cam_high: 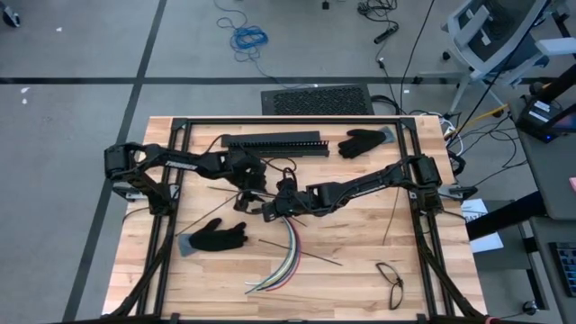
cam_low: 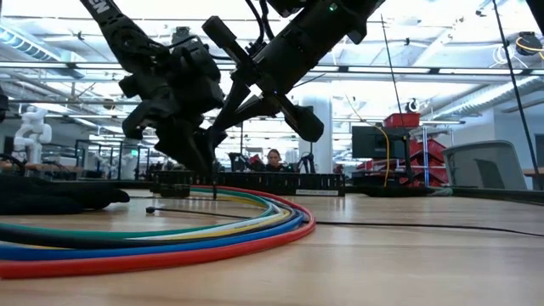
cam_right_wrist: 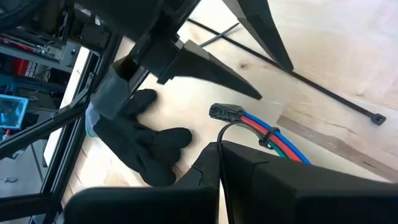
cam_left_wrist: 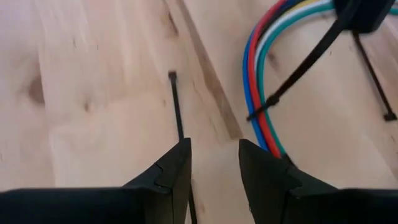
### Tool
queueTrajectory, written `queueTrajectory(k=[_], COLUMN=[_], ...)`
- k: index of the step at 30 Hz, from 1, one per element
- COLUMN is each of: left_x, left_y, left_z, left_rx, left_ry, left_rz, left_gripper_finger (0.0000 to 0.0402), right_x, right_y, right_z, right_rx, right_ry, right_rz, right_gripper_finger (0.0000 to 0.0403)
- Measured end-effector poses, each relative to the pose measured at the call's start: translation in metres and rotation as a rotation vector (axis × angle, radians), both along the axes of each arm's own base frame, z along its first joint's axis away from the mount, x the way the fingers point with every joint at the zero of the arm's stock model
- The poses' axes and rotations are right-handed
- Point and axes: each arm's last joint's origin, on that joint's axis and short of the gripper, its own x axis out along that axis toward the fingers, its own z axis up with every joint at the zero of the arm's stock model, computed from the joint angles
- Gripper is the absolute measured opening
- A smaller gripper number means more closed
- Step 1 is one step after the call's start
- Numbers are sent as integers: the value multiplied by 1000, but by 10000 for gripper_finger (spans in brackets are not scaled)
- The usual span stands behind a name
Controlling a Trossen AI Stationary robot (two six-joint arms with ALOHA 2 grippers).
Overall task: Ziptie cables
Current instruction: Wrap the cable wires using a zip tie
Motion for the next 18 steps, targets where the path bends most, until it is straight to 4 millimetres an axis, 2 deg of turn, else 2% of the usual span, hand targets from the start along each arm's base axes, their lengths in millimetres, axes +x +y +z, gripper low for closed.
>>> queueTrajectory(k=[8, 18], left_x=[-9, -2], left_y=[-6, -17], left_z=[-21, -17], left_rx=[68, 103], left_ry=[-102, -172], left_rz=[7, -20], left_gripper_finger=[129, 129], right_x=[0, 0], right_y=[-6, -13], right_z=[3, 6], right_rx=[3, 11], right_ry=[-10, -17], right_rz=[-9, -2], right_gripper_finger=[0, 0])
